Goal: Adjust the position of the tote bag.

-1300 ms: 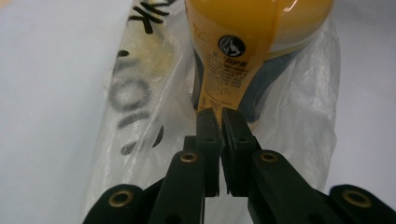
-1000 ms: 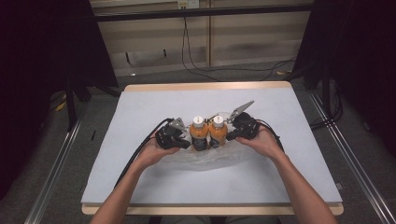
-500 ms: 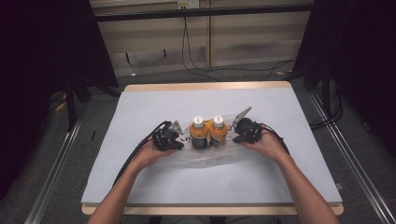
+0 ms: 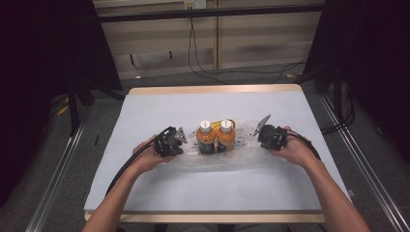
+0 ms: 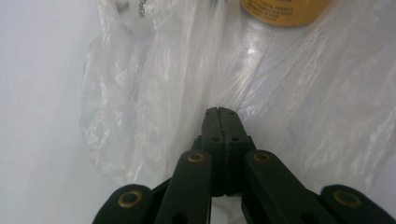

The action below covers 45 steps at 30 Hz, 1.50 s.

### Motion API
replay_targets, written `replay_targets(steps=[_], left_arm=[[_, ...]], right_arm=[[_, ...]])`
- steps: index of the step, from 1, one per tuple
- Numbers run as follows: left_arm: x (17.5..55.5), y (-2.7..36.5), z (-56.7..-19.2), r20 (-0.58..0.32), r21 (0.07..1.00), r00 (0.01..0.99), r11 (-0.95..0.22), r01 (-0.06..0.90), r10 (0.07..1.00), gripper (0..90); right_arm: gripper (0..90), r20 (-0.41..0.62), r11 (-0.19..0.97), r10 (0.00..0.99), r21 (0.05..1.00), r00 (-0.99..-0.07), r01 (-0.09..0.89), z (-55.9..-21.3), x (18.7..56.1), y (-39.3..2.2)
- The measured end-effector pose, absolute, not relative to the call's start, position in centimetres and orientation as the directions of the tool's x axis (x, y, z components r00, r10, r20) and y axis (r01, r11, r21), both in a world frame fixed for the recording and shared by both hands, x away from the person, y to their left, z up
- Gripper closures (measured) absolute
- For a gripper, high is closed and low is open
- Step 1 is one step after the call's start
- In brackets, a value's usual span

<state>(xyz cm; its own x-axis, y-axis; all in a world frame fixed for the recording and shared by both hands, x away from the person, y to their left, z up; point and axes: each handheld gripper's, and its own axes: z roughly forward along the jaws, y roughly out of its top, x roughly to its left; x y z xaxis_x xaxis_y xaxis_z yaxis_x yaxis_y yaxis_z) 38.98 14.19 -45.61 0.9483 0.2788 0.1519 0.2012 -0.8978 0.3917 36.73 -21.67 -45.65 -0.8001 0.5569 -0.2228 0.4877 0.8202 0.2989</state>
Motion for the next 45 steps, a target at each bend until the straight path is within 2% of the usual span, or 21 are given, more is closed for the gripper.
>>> replay_targets(steps=[7, 15, 21, 28, 30, 39, 45], left_arm=[[38.9, 15.3, -45.5, 0.171, 0.35, 0.948, -0.916, 0.198, 0.27, 90.0], [38.6, 17.6, -45.6, 0.144, 0.375, 0.941, -0.897, 0.233, 0.305, 90.0], [38.4, 18.0, -45.4, 0.148, 0.357, 0.949, -0.91, 0.212, 0.279, 90.0], [37.7, 19.4, -45.6, 0.119, 0.411, 0.939, -0.877, 0.248, 0.321, 90.0], [37.7, 19.5, -45.6, 0.135, 0.409, 0.941, -0.882, 0.232, 0.31, 90.0], [38.8, 19.8, -45.9, 0.146, 0.435, 0.915, -0.855, 0.282, 0.376, 90.0], [38.9, 20.7, -46.2, 0.094, 0.494, 0.903, -0.807, 0.324, 0.42, 90.0]], right_arm=[[90.0, -0.225, 0.817, 0.567, 0.282, -0.792, 0.503, -45.6, 36.4, -23.0], [90.0, -0.224, 0.832, 0.542, 0.281, -0.81, 0.479, -45.6, 36.2, -23.2], [90.0, -0.205, 0.828, 0.544, 0.288, -0.814, 0.481, -45.5, 36.0, -23.4], [90.0, -0.175, 0.824, 0.545, 0.295, -0.82, 0.484, -45.3, 35.3, -23.9], [90.0, -0.175, 0.822, 0.544, 0.306, -0.82, 0.48, -45.2, 35.1, -24.2], [90.0, -0.172, 0.815, 0.544, 0.342, -0.821, 0.468, -45.5, 34.8, -24.6], [90.0, -0.176, 0.812, 0.544, 0.354, -0.82, 0.464, -45.5, 34.4, -24.8]])
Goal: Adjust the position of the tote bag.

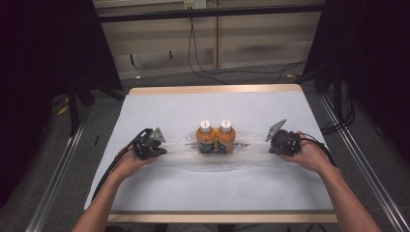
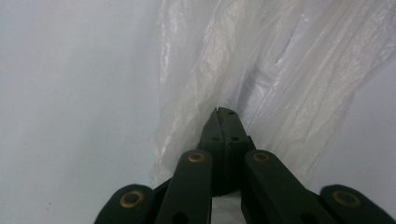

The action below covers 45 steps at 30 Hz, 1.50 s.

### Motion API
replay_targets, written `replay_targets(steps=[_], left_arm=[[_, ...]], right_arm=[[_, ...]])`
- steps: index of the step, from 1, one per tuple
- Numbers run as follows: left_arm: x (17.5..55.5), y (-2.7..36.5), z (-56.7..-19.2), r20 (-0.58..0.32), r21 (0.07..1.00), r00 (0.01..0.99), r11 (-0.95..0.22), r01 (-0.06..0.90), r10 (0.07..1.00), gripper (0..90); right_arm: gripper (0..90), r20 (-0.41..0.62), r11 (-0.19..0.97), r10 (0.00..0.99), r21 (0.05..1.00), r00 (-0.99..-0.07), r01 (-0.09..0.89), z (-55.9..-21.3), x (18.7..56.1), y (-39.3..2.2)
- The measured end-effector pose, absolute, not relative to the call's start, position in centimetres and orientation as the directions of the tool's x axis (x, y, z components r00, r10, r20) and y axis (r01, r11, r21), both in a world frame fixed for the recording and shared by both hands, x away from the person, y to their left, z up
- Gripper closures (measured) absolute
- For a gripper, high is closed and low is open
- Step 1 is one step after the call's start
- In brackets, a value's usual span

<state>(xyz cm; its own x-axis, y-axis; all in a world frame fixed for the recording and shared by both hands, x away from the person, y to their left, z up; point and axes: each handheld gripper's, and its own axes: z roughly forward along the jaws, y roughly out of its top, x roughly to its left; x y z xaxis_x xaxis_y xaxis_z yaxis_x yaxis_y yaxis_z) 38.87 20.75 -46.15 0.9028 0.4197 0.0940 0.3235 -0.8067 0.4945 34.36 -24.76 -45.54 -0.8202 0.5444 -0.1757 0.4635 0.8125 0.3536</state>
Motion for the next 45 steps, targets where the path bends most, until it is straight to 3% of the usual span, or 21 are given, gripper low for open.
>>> replay_targets(steps=[5, 9, 12, 20, 26, 34, 45], left_arm=[[39.0, 20.8, -46.2, 0.052, 0.521, 0.886, -0.77, 0.369, 0.46, 90.0], [39.0, 21.1, -46.1, -0.015, 0.598, 0.872, -0.695, 0.399, 0.488, 90.0], [38.7, 21.1, -45.5, -0.021, 0.63, 0.883, -0.68, 0.376, 0.469, 90.0], [37.8, 20.1, -44.2, -0.046, 0.703, 0.894, -0.621, 0.345, 0.445, 90.0], [36.7, 19.0, -42.7, -0.083, 0.775, 0.907, -0.545, 0.319, 0.413, 90.0], [35.6, 16.1, -42.8, -0.097, 0.788, 0.918, -0.534, 0.307, 0.384, 90.0], [34.7, 12.3, -42.8, -0.109, 0.811, 0.943, -0.521, 0.267, 0.314, 90.0]], right_arm=[[90.0, -0.191, 0.813, 0.548, 0.35, -0.814, 0.465, -45.5, 34.4, -24.7], [90.0, -0.177, 0.796, 0.563, 0.379, -0.807, 0.472, -45.1, 34.3, -24.8], [90.0, -0.138, 0.743, 0.603, 0.455, -0.786, 0.49, -44.3, 34.1, -25.0], [90.0, -0.14, 0.72, 0.597, 0.529, -0.79, 0.45, -44.1, 33.5, -24.0], [90.0, -0.063, 0.619, 0.627, 0.645, -0.776, 0.448, -42.7, 33.5, -24.5], [90.0, 0.026, 0.5, 0.629, 0.751, -0.777, 0.431, -42.3, 32.8, -24.0], [90.0, 0.041, 0.493, 0.587, 0.774, -0.808, 0.397, -41.1, 33.8, -21.5]])
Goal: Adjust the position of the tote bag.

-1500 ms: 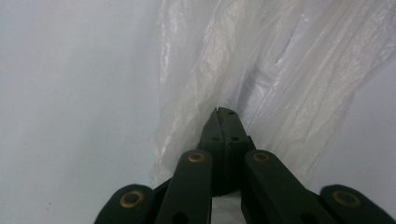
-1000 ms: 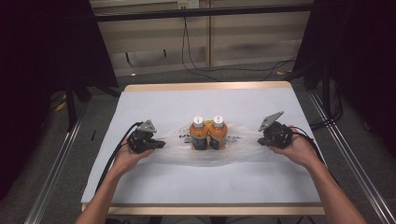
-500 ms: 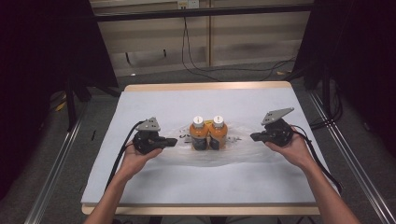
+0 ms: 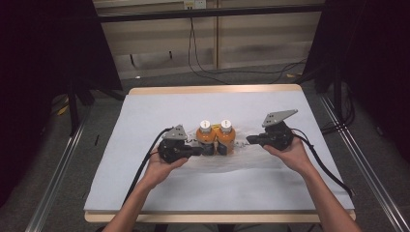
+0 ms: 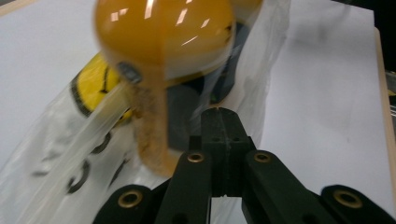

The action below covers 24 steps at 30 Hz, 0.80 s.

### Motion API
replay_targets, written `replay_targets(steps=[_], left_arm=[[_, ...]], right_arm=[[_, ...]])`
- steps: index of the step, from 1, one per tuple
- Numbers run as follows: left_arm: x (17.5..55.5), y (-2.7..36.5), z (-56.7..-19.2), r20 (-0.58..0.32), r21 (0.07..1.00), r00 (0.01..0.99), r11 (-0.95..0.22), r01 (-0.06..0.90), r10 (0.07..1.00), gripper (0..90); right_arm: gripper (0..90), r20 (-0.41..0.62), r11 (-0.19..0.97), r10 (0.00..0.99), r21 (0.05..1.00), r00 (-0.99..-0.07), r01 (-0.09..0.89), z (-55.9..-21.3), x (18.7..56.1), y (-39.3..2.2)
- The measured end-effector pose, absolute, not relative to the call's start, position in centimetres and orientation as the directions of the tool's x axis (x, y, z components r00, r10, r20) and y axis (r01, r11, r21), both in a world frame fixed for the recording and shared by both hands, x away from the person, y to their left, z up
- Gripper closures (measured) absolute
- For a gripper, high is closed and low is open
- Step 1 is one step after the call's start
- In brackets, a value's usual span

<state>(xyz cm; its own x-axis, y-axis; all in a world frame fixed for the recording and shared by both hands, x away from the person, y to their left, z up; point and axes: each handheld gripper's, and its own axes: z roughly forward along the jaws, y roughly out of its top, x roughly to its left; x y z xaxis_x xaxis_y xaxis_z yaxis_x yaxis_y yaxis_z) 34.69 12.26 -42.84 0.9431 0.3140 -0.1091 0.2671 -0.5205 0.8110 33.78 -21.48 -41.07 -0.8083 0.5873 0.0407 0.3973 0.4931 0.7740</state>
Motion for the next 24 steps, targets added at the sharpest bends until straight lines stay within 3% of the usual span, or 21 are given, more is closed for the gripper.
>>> replay_targets(steps=[15, 24], left_arm=[[34.2, 8.3, -45.2, -0.069, 0.757, 0.959, -0.611, 0.23, 0.275, 90.0], [34.2, 7.7, -46.6, -0.064, 0.754, 0.952, -0.61, 0.243, 0.3, 90.0]], right_arm=[[90.0, 0.067, 0.546, 0.575, 0.711, -0.816, 0.443, -43.3, 37.7, -18.3], [90.0, 0.1, 0.556, 0.572, 0.683, -0.814, 0.474, -45.4, 38.7, -17.5]])
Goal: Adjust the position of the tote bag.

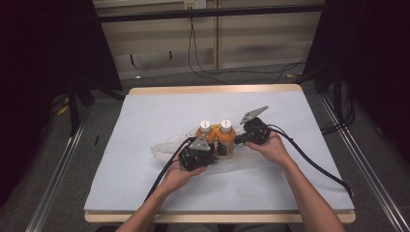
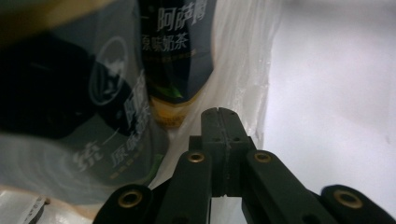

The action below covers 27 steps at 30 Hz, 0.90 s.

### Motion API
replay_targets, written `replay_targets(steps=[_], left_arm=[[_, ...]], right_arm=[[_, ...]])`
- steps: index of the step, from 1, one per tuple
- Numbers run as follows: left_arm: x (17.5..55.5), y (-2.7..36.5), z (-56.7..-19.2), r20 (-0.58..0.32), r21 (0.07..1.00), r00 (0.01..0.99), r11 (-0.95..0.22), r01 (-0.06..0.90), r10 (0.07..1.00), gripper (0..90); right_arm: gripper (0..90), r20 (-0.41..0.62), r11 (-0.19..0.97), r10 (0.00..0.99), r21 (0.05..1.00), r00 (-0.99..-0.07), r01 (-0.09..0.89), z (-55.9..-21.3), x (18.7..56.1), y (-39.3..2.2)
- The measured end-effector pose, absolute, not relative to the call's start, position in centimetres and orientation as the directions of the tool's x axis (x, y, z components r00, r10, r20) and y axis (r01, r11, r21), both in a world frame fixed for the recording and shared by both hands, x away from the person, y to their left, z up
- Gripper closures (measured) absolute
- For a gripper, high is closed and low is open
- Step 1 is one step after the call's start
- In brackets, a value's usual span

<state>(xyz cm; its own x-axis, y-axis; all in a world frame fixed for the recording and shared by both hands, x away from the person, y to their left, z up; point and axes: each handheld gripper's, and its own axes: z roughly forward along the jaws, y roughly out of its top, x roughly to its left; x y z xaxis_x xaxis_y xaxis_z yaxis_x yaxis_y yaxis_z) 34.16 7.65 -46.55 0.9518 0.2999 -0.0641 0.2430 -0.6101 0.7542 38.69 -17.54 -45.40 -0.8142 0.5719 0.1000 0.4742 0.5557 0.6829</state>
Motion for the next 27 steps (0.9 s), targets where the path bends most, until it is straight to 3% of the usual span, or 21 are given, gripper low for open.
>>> replay_targets(steps=[11, 21, 27], left_arm=[[34.1, 7.5, -47.0, -0.004, 0.772, 0.939, -0.596, 0.222, 0.344, 90.0], [32.9, 7.1, -48.4, 0.048, 0.736, 0.947, -0.653, 0.181, 0.316, 90.0], [32.8, 7.3, -48.3, 0.033, 0.721, 0.951, -0.666, 0.19, 0.307, 90.0]], right_arm=[[90.0, 0.124, 0.56, 0.577, 0.658, -0.807, 0.502, -47.1, 39.4, -17.1], [90.0, 0.149, 0.538, 0.599, 0.653, -0.787, 0.533, -47.9, 40.1, -17.0], [90.0, 0.153, 0.525, 0.616, 0.651, -0.773, 0.548, -48.0, 40.9, -17.2]])
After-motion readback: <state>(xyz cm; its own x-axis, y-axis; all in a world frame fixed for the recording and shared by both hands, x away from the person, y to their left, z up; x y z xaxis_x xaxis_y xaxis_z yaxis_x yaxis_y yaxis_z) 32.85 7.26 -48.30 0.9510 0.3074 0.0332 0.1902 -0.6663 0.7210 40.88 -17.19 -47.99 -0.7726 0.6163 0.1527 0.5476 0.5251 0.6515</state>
